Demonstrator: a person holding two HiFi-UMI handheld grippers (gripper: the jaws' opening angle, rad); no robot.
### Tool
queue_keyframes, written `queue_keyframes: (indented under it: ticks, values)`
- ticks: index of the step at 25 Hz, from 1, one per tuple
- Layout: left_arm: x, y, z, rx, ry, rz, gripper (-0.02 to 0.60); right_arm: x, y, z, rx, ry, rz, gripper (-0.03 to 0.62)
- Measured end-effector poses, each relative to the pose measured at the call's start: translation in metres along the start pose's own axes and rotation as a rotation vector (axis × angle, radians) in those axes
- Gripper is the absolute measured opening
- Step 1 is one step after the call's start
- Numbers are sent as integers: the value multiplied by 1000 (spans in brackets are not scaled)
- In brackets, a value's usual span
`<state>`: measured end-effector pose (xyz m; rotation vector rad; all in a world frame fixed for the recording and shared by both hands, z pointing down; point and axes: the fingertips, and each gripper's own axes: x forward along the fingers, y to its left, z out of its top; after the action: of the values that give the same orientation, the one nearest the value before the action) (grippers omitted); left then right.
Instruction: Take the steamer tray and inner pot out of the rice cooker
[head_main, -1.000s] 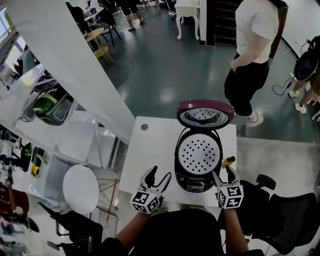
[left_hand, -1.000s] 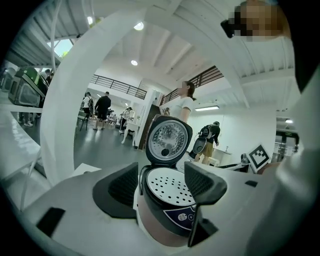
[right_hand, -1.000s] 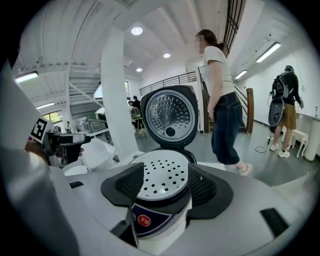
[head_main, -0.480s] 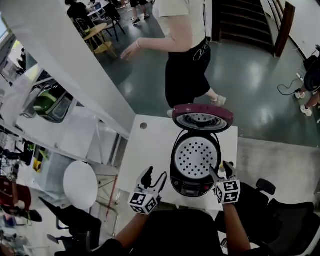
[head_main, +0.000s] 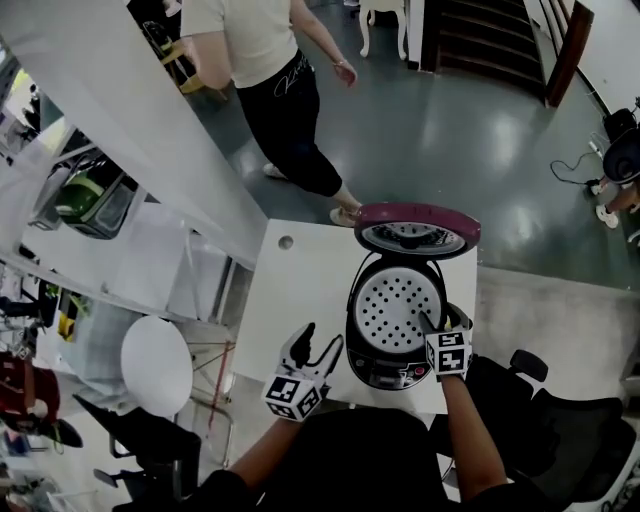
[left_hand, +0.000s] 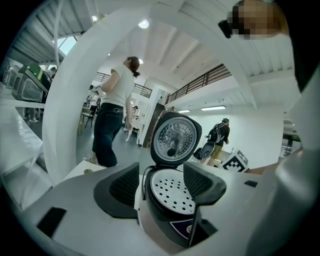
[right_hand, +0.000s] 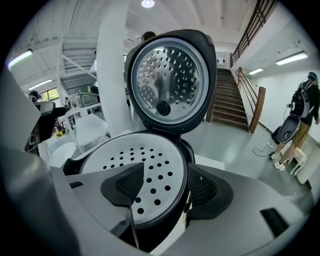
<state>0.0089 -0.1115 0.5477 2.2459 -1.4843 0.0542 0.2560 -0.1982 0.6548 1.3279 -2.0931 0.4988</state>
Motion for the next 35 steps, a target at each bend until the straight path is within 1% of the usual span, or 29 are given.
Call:
queue_keyframes:
  ticks: [4,8,14,16,18,24,29,30,32,35]
  values:
    - [4,1,0,-3,7,-28,253,12,-1,-8,-33,78,-15,239]
    - [7,6,-1,-8,12,-46,253,20,-8,-9,-86,143,-53,241]
    - [9,16,-4,-28,20,-61,253,37,-16,-21,-148,267,-87,241]
    - [9,20,-4,-34,21,-62,253,40,-18,-27,-188,324,-98,241]
    - [8,24,-5,-37,24,-61,253,43,-20,-32,-232,359,-120,241]
    - [3,34,0,-43,18,-53,253,47,-25,-35,-322,385,-171,239]
    - [-1,38,-3,-46,29,-53,253,44,-28,-38,-364,391,-197,235]
    - [-2,38,-3,-46,31,-54,253,44,-28,-38,-370,391,-198,223]
    - [-2,38,-3,-46,33,-56,253,43,-28,-36,-373,386,-201,178]
    - [-2,37,-3,-46,31,-62,253,42,-28,-33,-356,374,-201,176]
